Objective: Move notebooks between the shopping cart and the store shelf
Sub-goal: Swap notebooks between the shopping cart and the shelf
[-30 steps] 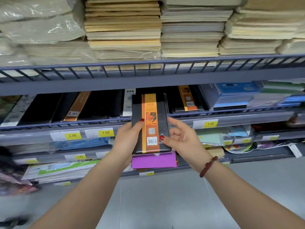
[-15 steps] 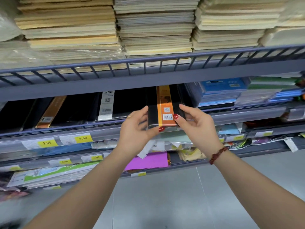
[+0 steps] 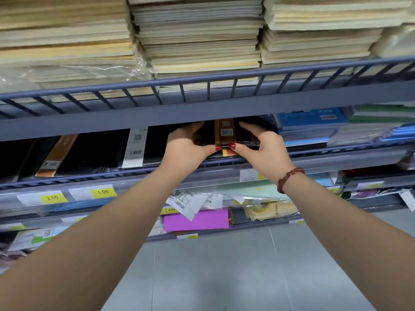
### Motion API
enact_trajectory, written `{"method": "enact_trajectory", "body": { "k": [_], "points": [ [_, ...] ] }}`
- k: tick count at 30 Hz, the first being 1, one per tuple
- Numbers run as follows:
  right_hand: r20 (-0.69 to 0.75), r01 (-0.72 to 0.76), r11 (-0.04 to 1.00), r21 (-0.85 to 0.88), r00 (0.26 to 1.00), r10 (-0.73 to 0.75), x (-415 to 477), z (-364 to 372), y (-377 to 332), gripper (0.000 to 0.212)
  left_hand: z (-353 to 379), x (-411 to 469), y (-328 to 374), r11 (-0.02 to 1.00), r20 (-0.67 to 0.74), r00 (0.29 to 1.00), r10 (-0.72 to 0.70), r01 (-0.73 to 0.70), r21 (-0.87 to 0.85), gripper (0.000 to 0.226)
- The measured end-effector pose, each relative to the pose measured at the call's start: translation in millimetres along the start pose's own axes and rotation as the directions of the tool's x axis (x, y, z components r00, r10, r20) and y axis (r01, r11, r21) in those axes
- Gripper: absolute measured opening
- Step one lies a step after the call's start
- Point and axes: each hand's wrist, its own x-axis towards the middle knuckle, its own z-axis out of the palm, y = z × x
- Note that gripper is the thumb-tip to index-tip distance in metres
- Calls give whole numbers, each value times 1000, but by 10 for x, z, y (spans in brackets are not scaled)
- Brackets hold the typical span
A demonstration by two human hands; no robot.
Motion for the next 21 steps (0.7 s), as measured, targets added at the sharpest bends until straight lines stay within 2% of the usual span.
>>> {"method": "enact_trajectory", "body": {
  "k": [8, 14, 18, 21],
  "points": [
    [34, 38, 995, -91, 999, -35, -3, 44, 61, 60, 86, -81, -89, 987, -25, 998, 58, -54, 150, 65],
    [84, 43, 991, -127, 996, -32, -44, -15, -23, 62, 5, -139, -30, 980, 46, 997, 67, -74, 185, 58],
    [155, 122, 946, -299, 985, -78, -201, -156, -205, 58, -233, -364, 22, 940, 111, 988, 106, -136, 313, 49],
    [206, 254, 871, -420, 962, -181, -365, -228, -491, 54, -537, -630, 25, 891, 140, 982, 129, -177, 419, 49]
  ]
}}
